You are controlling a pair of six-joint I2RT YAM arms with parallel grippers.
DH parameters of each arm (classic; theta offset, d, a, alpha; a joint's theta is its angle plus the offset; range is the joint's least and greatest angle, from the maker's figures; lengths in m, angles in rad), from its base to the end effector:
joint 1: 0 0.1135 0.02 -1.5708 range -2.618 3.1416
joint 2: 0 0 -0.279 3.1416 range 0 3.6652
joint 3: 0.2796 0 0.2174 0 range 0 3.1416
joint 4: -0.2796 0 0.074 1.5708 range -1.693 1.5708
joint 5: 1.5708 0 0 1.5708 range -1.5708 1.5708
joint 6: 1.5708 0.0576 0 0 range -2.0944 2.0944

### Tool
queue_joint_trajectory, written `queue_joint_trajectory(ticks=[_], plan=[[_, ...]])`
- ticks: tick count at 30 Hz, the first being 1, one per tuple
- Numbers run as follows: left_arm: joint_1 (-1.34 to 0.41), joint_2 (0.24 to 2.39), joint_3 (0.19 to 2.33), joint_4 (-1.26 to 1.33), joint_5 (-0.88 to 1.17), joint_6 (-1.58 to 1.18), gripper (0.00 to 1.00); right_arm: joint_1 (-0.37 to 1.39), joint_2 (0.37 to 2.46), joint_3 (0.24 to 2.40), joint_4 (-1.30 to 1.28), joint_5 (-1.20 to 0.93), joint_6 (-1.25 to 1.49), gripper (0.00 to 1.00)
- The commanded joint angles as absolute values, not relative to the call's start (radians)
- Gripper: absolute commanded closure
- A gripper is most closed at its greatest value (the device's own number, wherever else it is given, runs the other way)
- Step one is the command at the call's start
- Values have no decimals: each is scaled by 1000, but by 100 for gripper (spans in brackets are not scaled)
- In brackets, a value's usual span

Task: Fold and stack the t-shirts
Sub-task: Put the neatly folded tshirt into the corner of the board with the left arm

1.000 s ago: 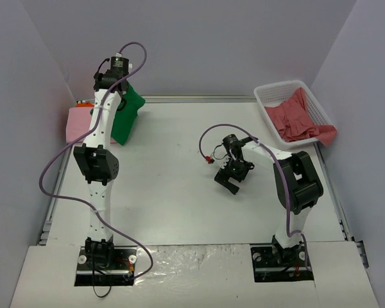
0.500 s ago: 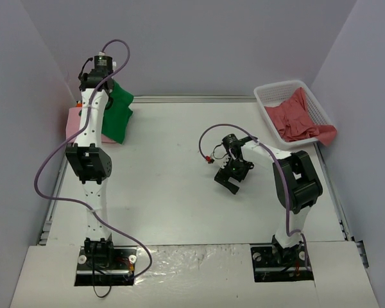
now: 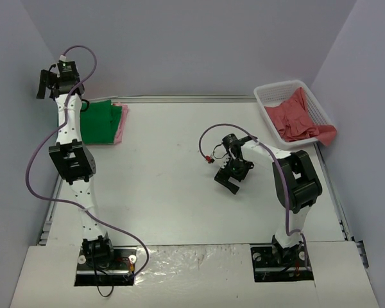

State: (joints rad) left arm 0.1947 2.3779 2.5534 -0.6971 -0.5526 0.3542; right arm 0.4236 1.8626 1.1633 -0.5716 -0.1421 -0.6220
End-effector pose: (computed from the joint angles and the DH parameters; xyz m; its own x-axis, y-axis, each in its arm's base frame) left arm 0.5077 0.1309 0.3407 -0.6705 0.1687 -0.7225 -0.4037 0.7341 0.5460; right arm 0.3043 0.1462 0.1669 -0.4485 -0.8349 -0.3189 -0.8691 0.4906 -0.0622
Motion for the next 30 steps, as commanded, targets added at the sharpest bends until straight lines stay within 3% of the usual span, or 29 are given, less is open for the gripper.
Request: queue_joint_trajectory(ticks=[1,3,5,10,14,16,19,22,27,30], plan=[[187,2376,2548,-485,-721,520,6,393,1947,1095,-577,-192,-630,0],[176,2336,2533,-477,-709,525,0,380,1945,1094,-578,-193,-632,0],[154,2266,2459,-434,-712,535,6,374,1945,1094,-580,-195,-635,0],[104,2086,2260,-419,-667,493,6,368,1947,1092,-578,-183,-635,0],[83,1953,2261,-647,-488,318,6,364,1933,1098,-577,-187,-634,0],[83,1901,2241,-766,-288,212,6,364,1915,1104,-578,-202,-634,0],[83,1757,2074,-799,63,151,6,362,1890,1106,-575,-222,-635,0],[52,1510,1779,-694,308,138,6,361,1875,1120,-575,-233,-624,0],[-43,1258,1316,-435,345,218,6,359,1830,1140,-575,-281,-618,0],[-54,1193,1234,-425,327,244,6,359,1801,1164,-569,-288,-598,0]])
